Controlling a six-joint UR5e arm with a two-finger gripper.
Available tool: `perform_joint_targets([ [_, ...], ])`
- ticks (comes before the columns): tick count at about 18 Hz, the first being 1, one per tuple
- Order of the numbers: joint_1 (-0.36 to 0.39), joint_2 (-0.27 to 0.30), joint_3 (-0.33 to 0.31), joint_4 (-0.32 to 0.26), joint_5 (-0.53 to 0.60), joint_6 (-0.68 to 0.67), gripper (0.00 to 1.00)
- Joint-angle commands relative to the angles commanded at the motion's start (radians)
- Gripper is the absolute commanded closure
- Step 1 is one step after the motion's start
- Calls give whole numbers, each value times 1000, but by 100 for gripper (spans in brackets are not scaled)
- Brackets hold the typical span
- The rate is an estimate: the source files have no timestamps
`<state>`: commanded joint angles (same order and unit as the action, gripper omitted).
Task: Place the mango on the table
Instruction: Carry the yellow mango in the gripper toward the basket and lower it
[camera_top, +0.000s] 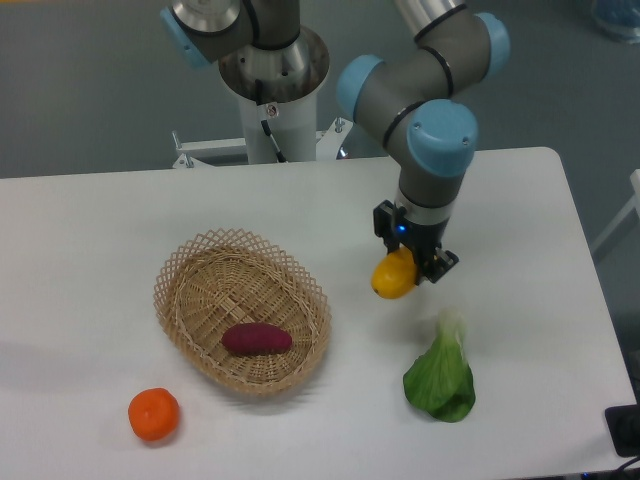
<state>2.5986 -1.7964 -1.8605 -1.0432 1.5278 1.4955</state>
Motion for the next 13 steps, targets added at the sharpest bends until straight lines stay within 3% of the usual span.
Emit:
perform_joint_targets([
  [5, 3, 48, -132, 126, 2, 43, 40],
  [10, 0, 107, -224, 140, 47, 103, 39],
  [13, -3, 133, -282, 159, 86, 147, 24],
])
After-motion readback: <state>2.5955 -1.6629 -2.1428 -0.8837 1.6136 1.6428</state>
